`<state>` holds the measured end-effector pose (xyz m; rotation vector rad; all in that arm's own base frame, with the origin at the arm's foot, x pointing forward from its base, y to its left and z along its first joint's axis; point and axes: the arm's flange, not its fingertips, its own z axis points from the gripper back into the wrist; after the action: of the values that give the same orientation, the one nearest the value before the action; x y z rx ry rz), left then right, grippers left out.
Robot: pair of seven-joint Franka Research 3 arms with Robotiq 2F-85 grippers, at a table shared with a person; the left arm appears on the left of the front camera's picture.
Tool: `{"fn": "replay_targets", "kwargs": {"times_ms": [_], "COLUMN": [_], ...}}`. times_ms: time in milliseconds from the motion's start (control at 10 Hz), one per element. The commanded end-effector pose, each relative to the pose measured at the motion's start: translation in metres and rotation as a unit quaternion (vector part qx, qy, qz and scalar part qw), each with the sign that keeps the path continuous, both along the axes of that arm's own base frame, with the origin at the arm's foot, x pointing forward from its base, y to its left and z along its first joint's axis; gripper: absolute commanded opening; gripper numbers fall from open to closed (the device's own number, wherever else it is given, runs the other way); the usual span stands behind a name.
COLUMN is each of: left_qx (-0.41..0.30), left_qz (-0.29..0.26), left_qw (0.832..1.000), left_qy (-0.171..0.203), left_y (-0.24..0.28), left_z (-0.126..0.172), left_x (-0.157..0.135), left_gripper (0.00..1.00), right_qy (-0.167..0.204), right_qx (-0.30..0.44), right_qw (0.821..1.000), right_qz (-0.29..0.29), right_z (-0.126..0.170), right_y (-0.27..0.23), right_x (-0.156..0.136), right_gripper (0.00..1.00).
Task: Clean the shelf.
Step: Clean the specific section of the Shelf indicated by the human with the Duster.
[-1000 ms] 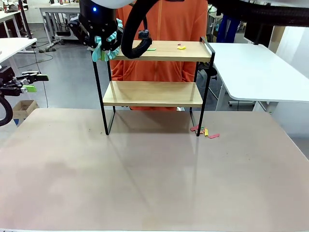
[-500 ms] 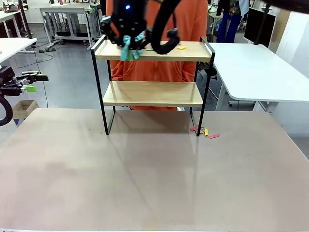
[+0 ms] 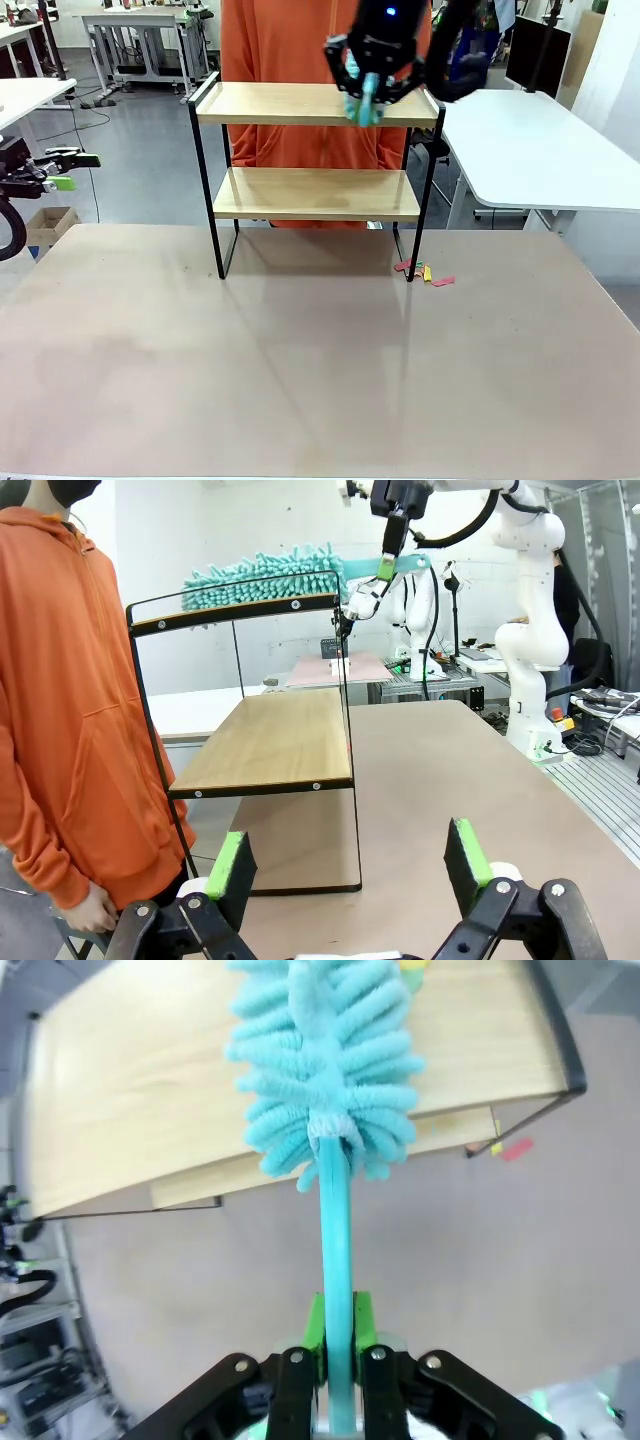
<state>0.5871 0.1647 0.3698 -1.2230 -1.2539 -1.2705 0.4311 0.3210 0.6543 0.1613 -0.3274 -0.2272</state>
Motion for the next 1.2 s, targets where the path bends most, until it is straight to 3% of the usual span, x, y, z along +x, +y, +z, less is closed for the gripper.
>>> {"fn": "replay_targets", "kwargs": {"times_ms": [0,400,700,800,1100], "left_qx": [0.001,0.001,0.001,0.001,0.001], "left_qz": [-0.001,-0.001,-0.001,-0.001,-0.001], "left_qw": [1.0,1.0,1.0,1.0,1.0], "left_qy": [-0.005,-0.005,-0.005,-0.005,-0.005], "left_y": [-0.001,-0.001,-0.001,-0.001,-0.001], "left_z": [0.004,0.004,0.004,0.004,0.004], "left_x": [-0.001,-0.001,-0.001,-0.001,-0.001], "left_gripper": [1.0,1.0,1.0,1.0,1.0], "right_qy": [0.026,0.016,-0.053,-0.009,-0.009], "right_qx": [-0.003,-0.004,-0.022,-0.014,-0.014], "right_qw": [1.0,1.0,0.998,1.0,1.0], "right_qz": [0.007,-0.026,0.0,-0.026,-0.026], "right_z": [-0.015,0.008,0.024,0.027,0.027], "right_y": [-0.035,-0.092,-0.092,-0.087,-0.087], "right_x": [-0.01,-0.025,-0.036,-0.029,-0.029], "right_gripper": [0.13,0.13,0.13,0.13,0.13]}}
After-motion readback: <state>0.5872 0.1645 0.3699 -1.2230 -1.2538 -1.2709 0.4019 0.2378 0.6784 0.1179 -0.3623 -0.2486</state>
